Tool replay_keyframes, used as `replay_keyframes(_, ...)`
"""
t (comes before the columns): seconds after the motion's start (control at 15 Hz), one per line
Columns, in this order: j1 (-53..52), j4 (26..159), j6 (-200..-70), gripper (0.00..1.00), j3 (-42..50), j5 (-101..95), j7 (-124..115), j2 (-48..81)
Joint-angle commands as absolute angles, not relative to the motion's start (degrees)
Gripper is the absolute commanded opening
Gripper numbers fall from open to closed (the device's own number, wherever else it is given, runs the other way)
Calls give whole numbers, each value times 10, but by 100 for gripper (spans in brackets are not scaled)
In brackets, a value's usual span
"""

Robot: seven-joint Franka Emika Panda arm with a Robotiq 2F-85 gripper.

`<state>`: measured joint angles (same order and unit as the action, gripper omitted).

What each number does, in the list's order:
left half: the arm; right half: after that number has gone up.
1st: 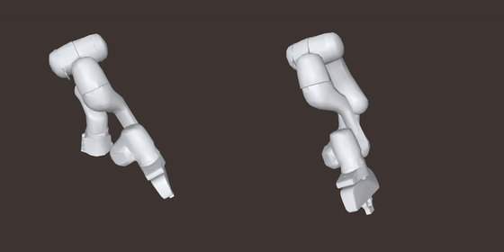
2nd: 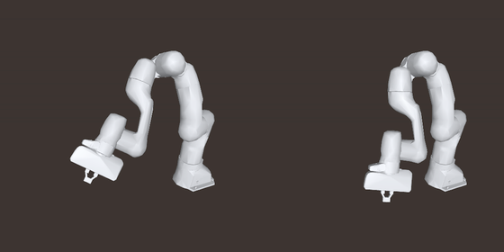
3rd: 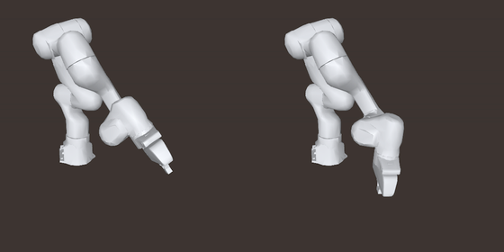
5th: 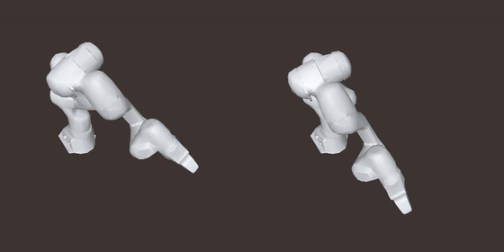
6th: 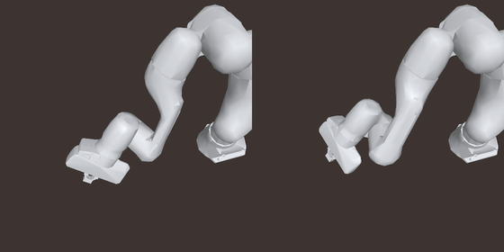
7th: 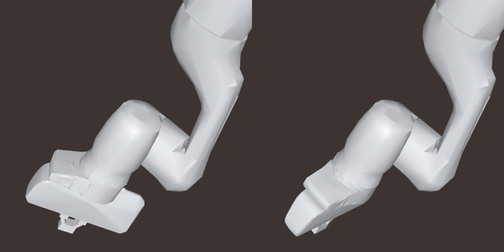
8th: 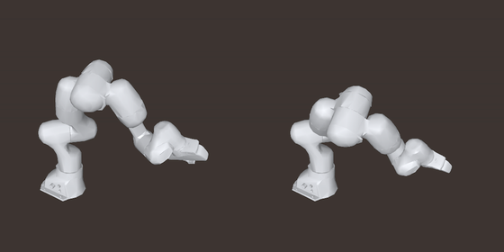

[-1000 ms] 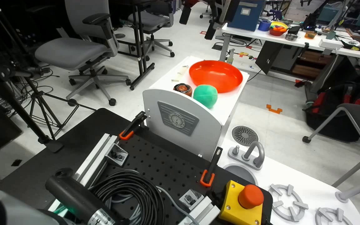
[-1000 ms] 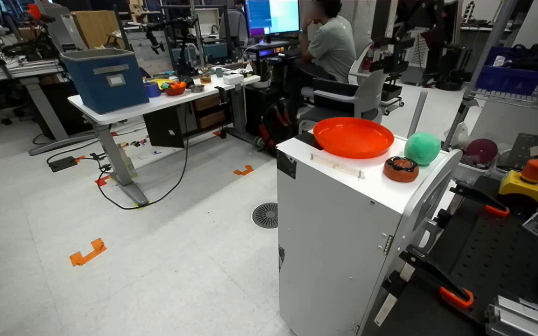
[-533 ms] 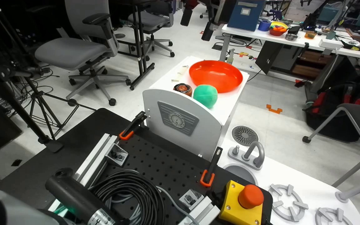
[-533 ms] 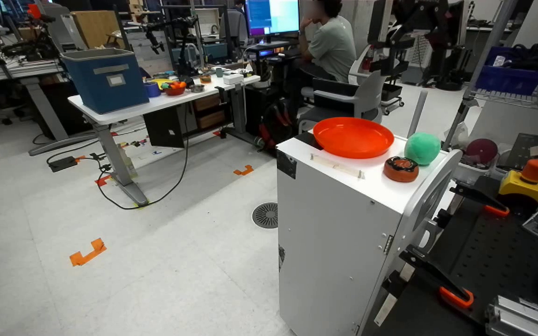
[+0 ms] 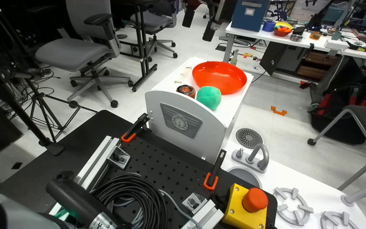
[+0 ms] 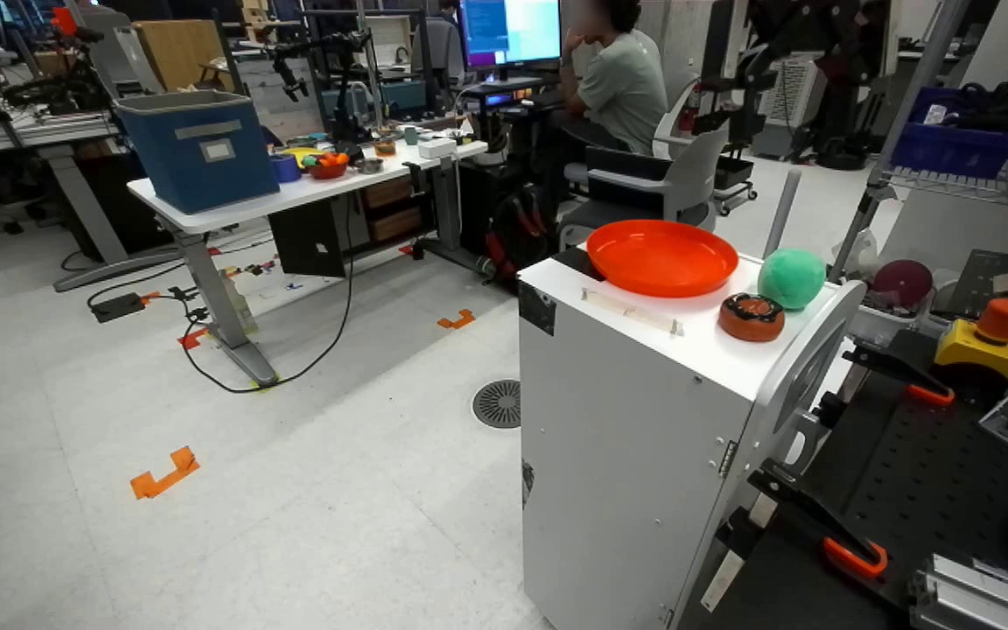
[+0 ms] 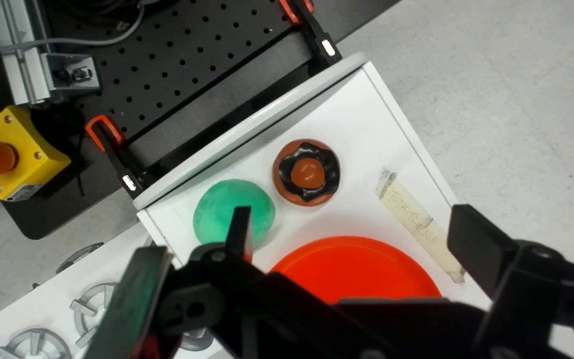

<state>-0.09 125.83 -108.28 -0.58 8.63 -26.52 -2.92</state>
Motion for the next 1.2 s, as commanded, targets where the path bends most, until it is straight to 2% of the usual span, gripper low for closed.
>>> replay_keyframes(0.0, 0, 1237, -994, 100, -5, 40, -200, -29)
replay_keyframes(0.33, -4, 1213, -914, 100, -9, -61, -119, -23)
replay_keyframes(0.73, -5, 1213, -928, 100, -11, -90, -84, -28)
replay_keyframes(1.13, -2, 1230, -996, 100, -6, 0, -99, -37)
